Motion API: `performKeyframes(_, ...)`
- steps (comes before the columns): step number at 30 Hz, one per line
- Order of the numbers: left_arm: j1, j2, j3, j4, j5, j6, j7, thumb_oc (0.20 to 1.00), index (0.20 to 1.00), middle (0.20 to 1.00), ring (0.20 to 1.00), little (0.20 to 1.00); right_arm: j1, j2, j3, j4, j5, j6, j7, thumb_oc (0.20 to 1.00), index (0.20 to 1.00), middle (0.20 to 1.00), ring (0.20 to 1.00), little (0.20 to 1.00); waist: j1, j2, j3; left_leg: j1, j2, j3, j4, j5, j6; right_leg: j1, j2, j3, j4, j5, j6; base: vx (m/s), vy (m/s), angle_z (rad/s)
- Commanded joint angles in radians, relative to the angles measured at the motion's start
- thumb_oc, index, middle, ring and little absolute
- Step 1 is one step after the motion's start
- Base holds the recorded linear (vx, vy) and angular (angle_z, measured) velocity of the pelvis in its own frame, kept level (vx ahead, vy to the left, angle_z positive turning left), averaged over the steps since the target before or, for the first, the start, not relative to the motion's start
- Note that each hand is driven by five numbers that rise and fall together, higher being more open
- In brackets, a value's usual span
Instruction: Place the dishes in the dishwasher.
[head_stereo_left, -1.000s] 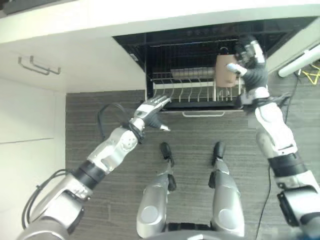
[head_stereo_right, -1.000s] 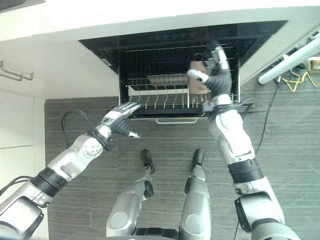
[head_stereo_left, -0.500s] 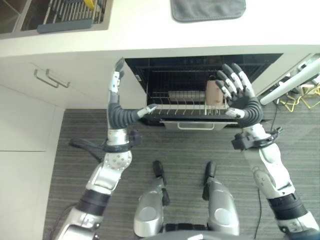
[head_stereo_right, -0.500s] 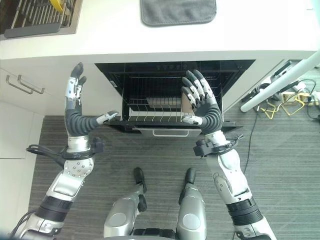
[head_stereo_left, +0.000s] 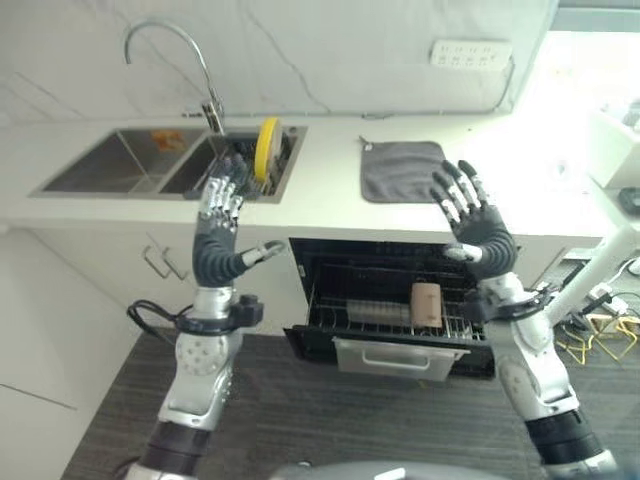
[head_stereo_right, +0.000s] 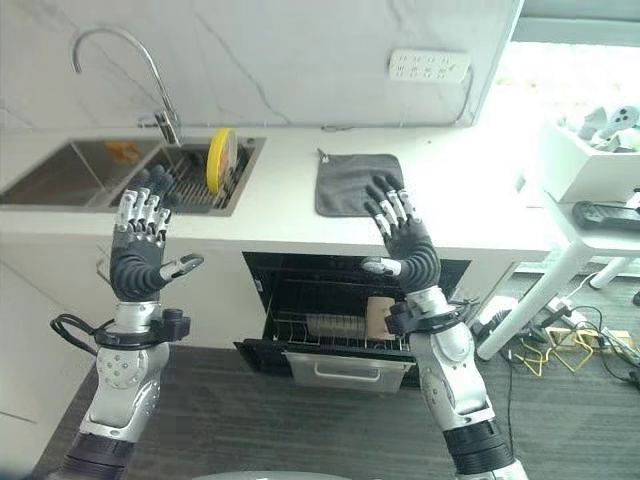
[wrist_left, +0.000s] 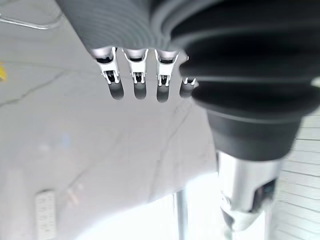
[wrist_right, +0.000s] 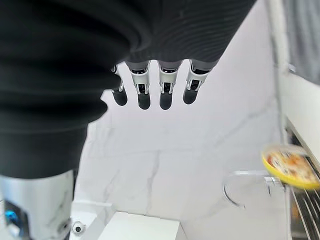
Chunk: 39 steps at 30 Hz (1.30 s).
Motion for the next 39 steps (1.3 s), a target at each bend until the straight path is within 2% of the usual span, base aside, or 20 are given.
performKeyframes(1, -0.075, 0.025, 0.013, 0.005, -0.06, 0.022, -0.101, 1.0, 1.0, 1.0, 1.0, 1.0, -0.037, 0.006, -0.018, -0.056, -0.01, -0.011, -0.001, 1.0, 1.0, 1.0, 1.0, 1.0, 0.006, -0.023, 0.009, 0.006, 0.01, 0.018, 0.045, -0.041, 0.014, -0.018, 0.015, -0.056, 0.037, 0.002, -0.049, 0.0, 0.0, 0.0)
performKeyframes(4, -0.061, 0.025, 0.021, 0.015, -0.049, 0.085, -0.136, 1.0, 1.0, 1.0, 1.0, 1.0, -0.033, 0.002, -0.029, -0.035, 0.024, 0.015, 0.007, 1.0, 1.0, 1.0, 1.0, 1.0, 0.008, -0.024, -0.005, 0.015, 0.011, 0.022, 0.032, -0.04, 0.01, -0.011, 0.019, -0.058, 0.013, 0.013, -0.046, -0.02, -0.028, 0.0)
performKeyframes(8, -0.043, 0.049, 0.037, 0.023, -0.01, 0.075, -0.155, 1.0, 1.0, 1.0, 1.0, 1.0, -0.015, -0.003, -0.05, -0.025, 0.045, 0.008, 0.028, 1.0, 1.0, 1.0, 1.0, 1.0, 0.002, -0.023, -0.005, 0.015, 0.013, 0.022, 0.034, -0.041, 0.011, -0.017, 0.024, -0.048, 0.014, 0.013, -0.047, -0.04, -0.035, -0.01)
performKeyframes(15, -0.026, 0.055, 0.061, 0.049, -0.047, 0.126, -0.225, 1.0, 1.0, 1.0, 1.0, 1.0, 0.007, 0.002, -0.075, 0.013, 0.056, -0.005, 0.048, 1.0, 1.0, 1.0, 1.0, 1.0, -0.006, -0.021, -0.003, 0.011, 0.01, -0.002, 0.04, -0.045, 0.014, -0.026, 0.04, -0.018, 0.036, -0.008, -0.059, -0.02, -0.041, 0.01)
performKeyframes(18, -0.029, 0.061, 0.065, 0.062, -0.047, 0.137, -0.244, 1.0, 1.0, 1.0, 1.0, 1.0, 0.015, 0.004, -0.082, 0.008, 0.062, -0.015, 0.052, 1.0, 1.0, 1.0, 1.0, 1.0, -0.014, -0.017, 0.009, -0.01, 0.004, -0.031, 0.083, -0.056, 0.026, -0.051, 0.049, 0.005, 0.135, -0.058, -0.077, 0.01, -0.054, 0.06)
performKeyframes(20, -0.038, 0.063, 0.066, 0.079, -0.046, 0.132, -0.249, 1.0, 1.0, 1.0, 1.0, 1.0, 0.019, -0.001, -0.096, 0.007, 0.074, -0.012, 0.068, 1.0, 1.0, 1.0, 1.0, 1.0, -0.021, -0.022, 0.022, -0.023, -0.013, -0.033, 0.143, -0.09, 0.042, -0.063, 0.052, 0.01, 0.168, -0.075, -0.085, 0.05, -0.029, 0.11)
performKeyframes(21, -0.04, 0.061, 0.067, 0.077, -0.051, 0.124, -0.24, 1.0, 1.0, 1.0, 1.0, 1.0, 0.023, -0.008, -0.105, 0.001, 0.073, -0.007, 0.084, 1.0, 1.0, 1.0, 1.0, 1.0, -0.026, -0.026, 0.03, -0.033, -0.03, -0.023, 0.19, -0.118, 0.051, -0.068, 0.048, 0.005, 0.176, -0.077, -0.09, 0.04, 0.036, 0.1)
performKeyframes(22, -0.038, 0.056, 0.065, 0.069, -0.06, 0.124, -0.238, 1.0, 1.0, 1.0, 1.0, 1.0, 0.024, -0.02, -0.114, -0.004, 0.065, -0.005, 0.084, 1.0, 1.0, 1.0, 1.0, 1.0, -0.025, -0.03, 0.043, -0.061, -0.031, -0.023, 0.258, -0.123, 0.044, -0.067, 0.043, 0.005, 0.176, -0.076, -0.1, 0.02, 0.11, 0.11)
performKeyframes(23, -0.036, 0.049, 0.06, 0.071, -0.056, 0.117, -0.237, 1.0, 1.0, 1.0, 1.0, 1.0, 0.02, -0.034, -0.119, 0.004, 0.061, -0.002, 0.081, 1.0, 1.0, 1.0, 1.0, 1.0, -0.02, -0.034, 0.059, -0.103, -0.017, -0.038, 0.338, -0.097, 0.026, -0.064, 0.042, 0.012, 0.176, -0.076, -0.109, -0.01, 0.112, 0.18)
performKeyframes(24, -0.036, 0.047, 0.06, 0.073, -0.051, 0.113, -0.238, 1.0, 1.0, 1.0, 1.0, 1.0, 0.017, -0.038, -0.121, 0.008, 0.064, -0.002, 0.08, 1.0, 1.0, 1.0, 1.0, 1.0, -0.019, -0.034, 0.063, -0.115, -0.01, -0.043, 0.36, -0.093, 0.021, -0.064, 0.041, 0.014, 0.177, -0.076, -0.112, 0.03, 0.436, 0.3)
performKeyframes(25, -0.034, 0.038, 0.062, 0.078, -0.017, 0.104, -0.226, 1.0, 1.0, 1.0, 1.0, 1.0, -0.01, -0.051, -0.133, 0.04, 0.111, 0.013, 0.1, 1.0, 1.0, 1.0, 1.0, 1.0, -0.014, -0.027, 0.069, -0.135, 0.045, -0.07, 0.356, -0.04, -0.008, -0.078, 0.02, 0.027, 0.196, -0.076, -0.108, 0.07, 0.51, 0.26)
performKeyframes(27, -0.042, 0.045, 0.07, 0.092, 0.01, 0.107, -0.194, 1.0, 1.0, 1.0, 1.0, 1.0, -0.021, -0.053, -0.133, 0.049, 0.109, 0.021, 0.111, 1.0, 1.0, 1.0, 1.0, 1.0, -0.02, -0.007, 0.068, -0.107, 0.102, -0.084, 0.285, -0.008, -0.021, -0.098, -0.02, 0.032, 0.233, -0.088, -0.09, 0.13, 0.727, -0.13)
performKeyframes(28, -0.053, 0.053, 0.073, 0.098, 0.014, 0.11, -0.186, 1.0, 1.0, 1.0, 1.0, 1.0, -0.019, -0.058, -0.134, 0.045, 0.109, 0.023, 0.102, 1.0, 1.0, 1.0, 1.0, 1.0, -0.027, -0.001, 0.068, -0.095, 0.114, -0.08, 0.265, -0.008, -0.022, -0.108, -0.04, 0.035, 0.253, -0.092, -0.082, 0.13, 0.668, -0.16)
performKeyframes(30, -0.077, 0.08, 0.08, 0.122, 0.017, 0.128, -0.188, 1.0, 1.0, 1.0, 1.0, 1.0, -0.001, -0.059, -0.152, 0.049, 0.124, 0.019, 0.077, 1.0, 1.0, 1.0, 1.0, 1.0, -0.047, 0.001, 0.068, -0.072, 0.112, -0.044, 0.237, -0.061, -0.014, -0.13, -0.098, 0.029, 0.296, -0.097, -0.054, 0.12, 0.593, 0.04)
performKeyframes(32, -0.09, 0.086, 0.069, 0.136, 0.047, 0.125, -0.196, 1.0, 1.0, 1.0, 1.0, 1.0, 0.019, -0.041, -0.172, 0.057, 0.134, 0.009, 0.072, 1.0, 1.0, 1.0, 1.0, 1.0, -0.05, -0.003, 0.067, -0.08, 0.099, -0.014, 0.266, -0.082, -0.008, -0.124, -0.138, 0.012, 0.29, -0.065, -0.038, 0.1, 0.418, 0.19)
performKeyframes(33, -0.098, 0.091, 0.072, 0.139, 0.068, 0.126, -0.214, 1.0, 1.0, 1.0, 1.0, 1.0, 0.043, -0.015, -0.191, 0.063, 0.131, -0.015, 0.072, 1.0, 1.0, 1.0, 1.0, 1.0, -0.05, -0.008, 0.069, -0.082, 0.078, 0.013, 0.278, -0.104, 0.006, -0.116, -0.172, -0.007, 0.284, -0.016, -0.027, 0.12, 0.477, 0.31)
performKeyframes(35, -0.089, 0.107, 0.094, 0.129, 0.095, 0.138, -0.223, 1.0, 1.0, 1.0, 1.0, 1.0, 0.07, 0.019, -0.206, 0.059, 0.094, -0.04, 0.09, 1.0, 1.0, 1.0, 1.0, 1.0, -0.031, -0.015, 0.07, -0.077, 0.0, 0.019, 0.257, -0.134, 0.045, -0.127, -0.257, -0.036, 0.273, 0.125, 0.007, 0.17, 0.623, 0.36)
performKeyframes(36, -0.058, 0.124, 0.131, 0.111, 0.08, 0.139, -0.235, 1.0, 1.0, 1.0, 1.0, 1.0, 0.081, 0.028, -0.221, 0.049, 0.091, -0.048, 0.103, 1.0, 1.0, 1.0, 1.0, 1.0, -0.014, -0.005, 0.068, -0.056, -0.039, 0.019, 0.225, -0.161, 0.061, -0.146, -0.275, -0.052, 0.297, 0.157, 0.033, 0.19, 0.607, 0.09)
performKeyframes(37, -0.038, 0.132, 0.154, 0.104, 0.075, 0.138, -0.238, 1.0, 1.0, 1.0, 1.0, 1.0, 0.08, 0.034, -0.229, 0.043, 0.094, -0.04, 0.114, 1.0, 1.0, 1.0, 1.0, 1.0, -0.003, 0.002, 0.067, -0.044, -0.053, 0.048, 0.201, -0.163, 0.072, -0.159, -0.274, -0.088, 0.328, 0.16, 0.038, 0.2, 0.631, -0.38)
performKeyframes(39, -0.022, 0.138, 0.178, 0.092, 0.063, 0.148, -0.249, 1.0, 1.0, 1.0, 1.0, 1.0, 0.081, 0.031, -0.232, 0.028, 0.112, -0.023, 0.122, 1.0, 1.0, 1.0, 1.0, 1.0, -0.004, 0.012, 0.064, -0.03, -0.085, 0.045, 0.144, -0.152, 0.098, -0.19, -0.17, -0.072, 0.401, 0.072, 0.015, 0.15, 0.395, -0.47)
